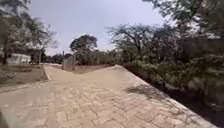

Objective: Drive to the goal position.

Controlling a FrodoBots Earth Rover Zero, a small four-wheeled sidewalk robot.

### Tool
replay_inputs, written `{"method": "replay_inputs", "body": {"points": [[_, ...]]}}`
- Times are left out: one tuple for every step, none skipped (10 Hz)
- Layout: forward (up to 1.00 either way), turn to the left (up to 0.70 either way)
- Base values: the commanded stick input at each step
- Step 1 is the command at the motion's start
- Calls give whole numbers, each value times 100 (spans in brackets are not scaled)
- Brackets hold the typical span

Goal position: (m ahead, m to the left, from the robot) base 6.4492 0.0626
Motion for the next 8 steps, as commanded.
{"method": "replay_inputs", "body": {"points": [[70,0],[70,0],[70,0],[70,0],[70,0],[70,0],[70,0],[70,0]]}}
